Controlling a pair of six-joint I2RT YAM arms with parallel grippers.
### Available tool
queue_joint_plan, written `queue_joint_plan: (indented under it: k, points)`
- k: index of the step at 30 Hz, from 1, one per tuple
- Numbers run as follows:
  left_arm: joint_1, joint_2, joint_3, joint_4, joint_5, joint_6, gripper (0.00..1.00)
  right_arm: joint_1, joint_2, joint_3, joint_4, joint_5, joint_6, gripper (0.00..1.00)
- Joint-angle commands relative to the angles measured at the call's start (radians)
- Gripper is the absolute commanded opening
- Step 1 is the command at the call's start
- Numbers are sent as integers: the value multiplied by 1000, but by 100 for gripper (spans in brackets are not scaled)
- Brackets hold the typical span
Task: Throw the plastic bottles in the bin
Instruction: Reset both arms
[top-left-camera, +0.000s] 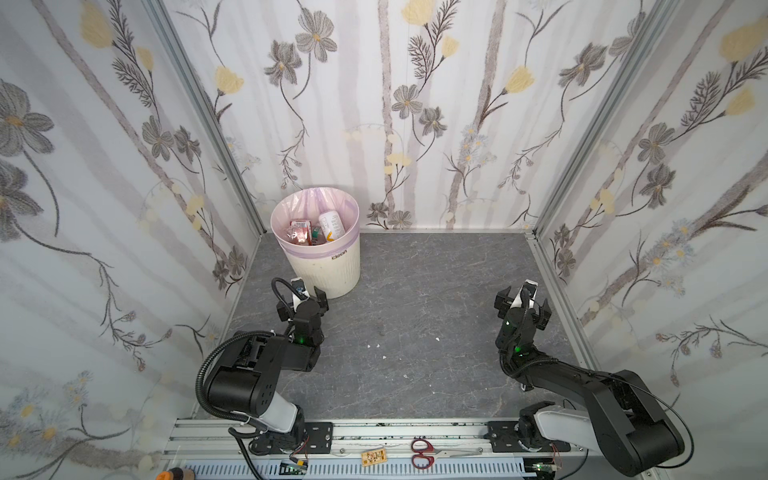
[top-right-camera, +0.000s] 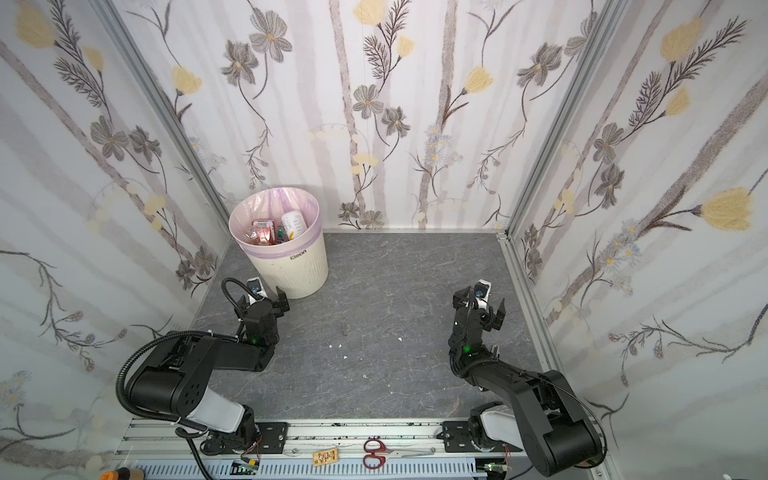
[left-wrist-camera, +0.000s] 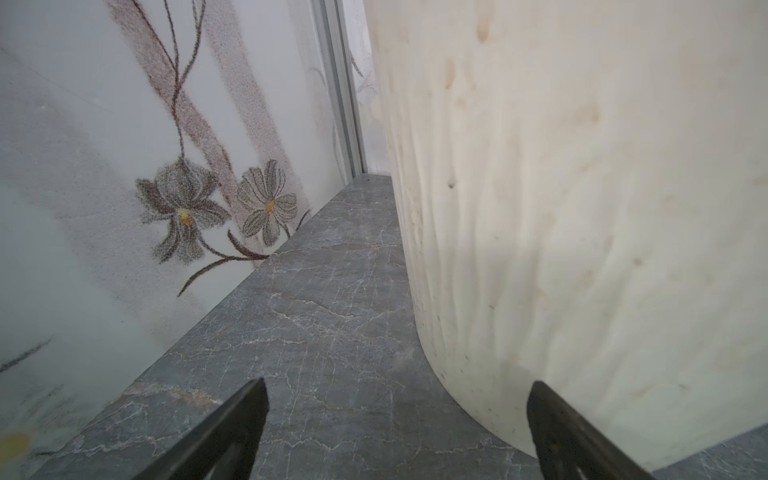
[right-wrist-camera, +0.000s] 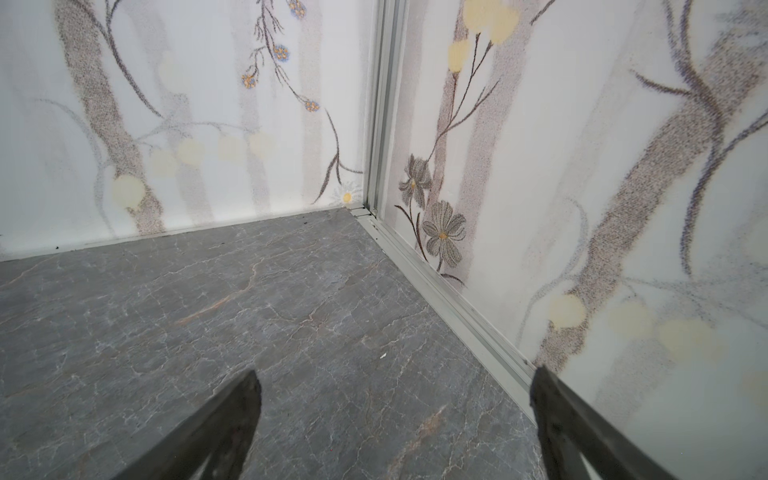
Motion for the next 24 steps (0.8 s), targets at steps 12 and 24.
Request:
queue_joint_plan:
  k: [12, 24]
  points:
    - [43, 11, 6, 97, 103, -22, 100, -31, 85, -91, 451, -138, -77, 100]
    - [72, -14, -94, 236, 152, -66, 100, -119, 42, -127, 430, -304, 6, 100]
